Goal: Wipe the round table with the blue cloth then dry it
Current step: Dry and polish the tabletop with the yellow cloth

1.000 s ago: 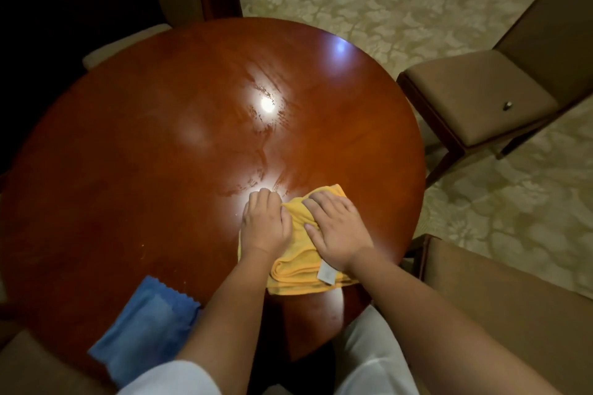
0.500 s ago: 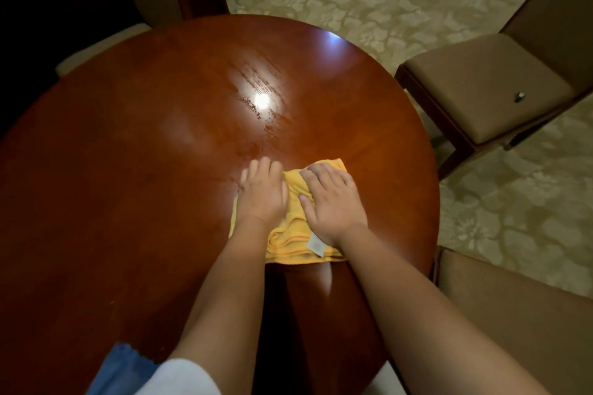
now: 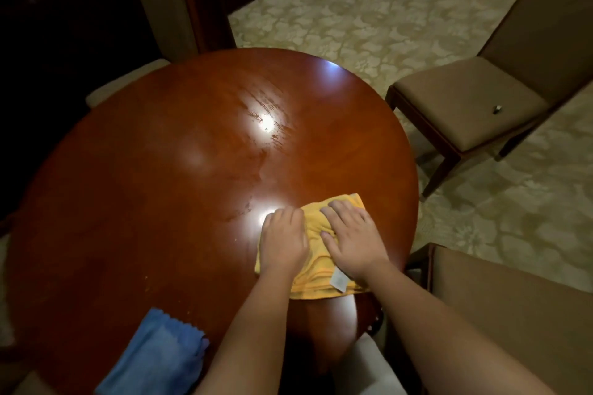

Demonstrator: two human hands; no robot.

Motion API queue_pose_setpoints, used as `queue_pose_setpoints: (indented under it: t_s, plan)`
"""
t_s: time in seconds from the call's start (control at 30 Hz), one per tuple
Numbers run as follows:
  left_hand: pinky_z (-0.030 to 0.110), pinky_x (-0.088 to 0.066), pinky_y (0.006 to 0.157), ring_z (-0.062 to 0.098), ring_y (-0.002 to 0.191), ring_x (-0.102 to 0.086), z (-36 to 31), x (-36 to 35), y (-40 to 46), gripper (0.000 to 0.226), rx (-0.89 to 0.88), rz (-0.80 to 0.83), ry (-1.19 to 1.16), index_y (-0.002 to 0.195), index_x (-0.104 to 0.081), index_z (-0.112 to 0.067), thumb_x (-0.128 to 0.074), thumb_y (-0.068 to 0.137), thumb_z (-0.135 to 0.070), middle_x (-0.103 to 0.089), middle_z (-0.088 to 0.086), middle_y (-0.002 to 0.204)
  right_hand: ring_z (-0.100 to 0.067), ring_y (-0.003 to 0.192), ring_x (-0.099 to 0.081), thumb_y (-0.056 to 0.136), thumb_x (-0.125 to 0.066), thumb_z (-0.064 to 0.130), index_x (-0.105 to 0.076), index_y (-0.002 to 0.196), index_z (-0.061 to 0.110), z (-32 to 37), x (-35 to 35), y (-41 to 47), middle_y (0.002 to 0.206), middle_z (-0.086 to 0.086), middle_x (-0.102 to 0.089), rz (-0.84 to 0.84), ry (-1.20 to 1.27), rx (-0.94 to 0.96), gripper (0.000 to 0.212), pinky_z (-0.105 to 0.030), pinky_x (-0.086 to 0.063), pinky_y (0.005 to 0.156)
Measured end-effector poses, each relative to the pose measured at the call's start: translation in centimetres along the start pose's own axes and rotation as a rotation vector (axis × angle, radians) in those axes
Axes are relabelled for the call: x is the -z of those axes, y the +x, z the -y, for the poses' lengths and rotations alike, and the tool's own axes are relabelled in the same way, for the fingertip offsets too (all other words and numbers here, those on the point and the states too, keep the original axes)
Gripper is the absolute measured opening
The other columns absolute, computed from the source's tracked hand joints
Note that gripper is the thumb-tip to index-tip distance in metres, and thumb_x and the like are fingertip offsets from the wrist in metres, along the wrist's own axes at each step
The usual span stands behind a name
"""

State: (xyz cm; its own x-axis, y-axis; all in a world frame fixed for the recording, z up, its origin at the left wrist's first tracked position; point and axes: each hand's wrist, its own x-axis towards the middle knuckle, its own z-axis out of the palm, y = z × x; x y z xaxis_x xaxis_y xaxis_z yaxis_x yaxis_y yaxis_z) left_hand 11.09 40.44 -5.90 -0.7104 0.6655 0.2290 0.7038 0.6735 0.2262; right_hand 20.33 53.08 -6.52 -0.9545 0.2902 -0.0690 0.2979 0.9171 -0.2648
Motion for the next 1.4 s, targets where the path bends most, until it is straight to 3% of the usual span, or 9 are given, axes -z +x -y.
queue_pose_setpoints:
  t_s: [0.17, 0.4, 0.5, 0.63, 0.83, 1.03, 1.17, 1.27, 1.4]
  plan:
    - [0.034, -0.037, 0.073, 0.028, 0.073, -0.054, -2.3, -0.1, -2.0, 0.024, 0.014, 0.027, -0.114, 0.077, -0.057, -0.012, -0.036, 0.071, -0.021, -0.056, 0.004, 0.077, -0.025, 0.129, -0.048, 0.094, -0.031, 0.044, -0.056, 0.131, 0.017, -0.1, 0.1, -4.1, 0.136, -0.006, -0.055, -0.04, -0.009, -0.104, 0.052, -0.033, -0.017, 0.105]
    - [0.038, -0.044, 0.072, 0.024, 0.074, -0.052, -4.5, -1.5, -0.8, 0.023, 0.002, 0.017, -0.023, 0.078, -0.056, -0.017, -0.035, 0.071, -0.022, -0.054, 0.0, 0.079, -0.022, 0.125, -0.053, 0.093, -0.034, 0.042, -0.058, 0.127, 0.019, -1.3, -0.2, -5.6, 0.132, -0.003, -0.058, -0.096, -0.006, -0.187, 0.048, -0.034, -0.024, 0.105]
    - [0.039, -0.043, 0.071, 0.025, 0.074, -0.053, -4.8, -2.3, 0.9, 0.024, -0.009, 0.012, -0.007, 0.076, -0.057, -0.017, -0.034, 0.07, -0.022, -0.055, 0.001, 0.077, -0.022, 0.126, -0.051, 0.094, -0.033, 0.042, -0.056, 0.129, 0.018, -2.8, -0.1, -4.1, 0.132, -0.003, -0.057, -0.105, 0.005, -0.145, 0.048, -0.035, -0.024, 0.105]
    - [0.038, -0.03, 0.071, 0.025, 0.071, -0.054, -5.8, -3.2, 4.3, 0.023, -0.03, -0.043, 0.012, 0.075, -0.056, -0.016, -0.035, 0.07, -0.021, -0.055, 0.001, 0.074, -0.02, 0.129, -0.045, 0.094, -0.032, 0.043, -0.052, 0.132, 0.019, -5.4, 0.8, -1.1, 0.136, -0.002, -0.052, -0.107, -0.001, -0.124, 0.049, -0.033, -0.021, 0.107]
    - [0.036, -0.028, 0.071, 0.028, 0.07, -0.055, -6.3, -4.8, 9.6, 0.022, -0.063, -0.053, -0.007, 0.075, -0.056, -0.013, -0.035, 0.07, -0.02, -0.055, 0.004, 0.073, -0.022, 0.129, -0.044, 0.094, -0.032, 0.042, -0.052, 0.131, 0.017, -7.9, 1.7, 2.9, 0.135, -0.003, -0.052, -0.143, 0.02, -0.152, 0.049, -0.036, -0.023, 0.107]
    - [0.038, -0.033, 0.069, 0.029, 0.069, -0.051, -6.6, -6.4, 15.5, 0.017, -0.082, -0.093, 0.007, 0.073, -0.052, -0.013, -0.037, 0.07, -0.021, -0.053, 0.005, 0.073, -0.021, 0.13, -0.042, 0.092, -0.032, 0.042, -0.051, 0.132, 0.017, -11.1, 2.9, 8.3, 0.136, -0.003, -0.05, -0.154, 0.022, -0.168, 0.051, -0.039, -0.028, 0.107]
    - [0.037, -0.029, 0.068, 0.028, 0.069, -0.051, -6.9, -7.6, 19.7, 0.018, -0.065, -0.123, 0.034, 0.073, -0.054, -0.013, -0.038, 0.07, -0.021, -0.054, 0.005, 0.073, -0.02, 0.129, -0.041, 0.092, -0.029, 0.044, -0.051, 0.133, 0.017, -13.6, 3.7, 12.4, 0.136, -0.002, -0.05, -0.156, 0.006, -0.138, 0.053, -0.038, -0.027, 0.108]
    - [0.036, -0.039, 0.066, 0.029, 0.068, -0.052, -6.9, -8.2, 21.7, 0.019, -0.042, -0.124, 0.034, 0.074, -0.055, -0.012, -0.039, 0.071, -0.021, -0.055, 0.006, 0.073, -0.02, 0.127, -0.043, 0.091, -0.03, 0.044, -0.052, 0.131, 0.017, -14.9, 4.5, 14.6, 0.134, -0.002, -0.051, -0.172, 0.004, -0.096, 0.053, -0.036, -0.025, 0.106]
    - [0.036, -0.043, 0.064, 0.03, 0.066, -0.052, -6.9, -8.0, 22.0, 0.019, -0.042, -0.098, 0.043, 0.073, -0.055, -0.011, -0.039, 0.072, -0.02, -0.055, 0.007, 0.071, -0.021, 0.125, -0.043, 0.091, -0.029, 0.044, -0.052, 0.13, 0.016, -15.2, 4.8, 15.1, 0.132, -0.003, -0.052, -0.181, 0.006, -0.07, 0.053, -0.037, -0.027, 0.104]
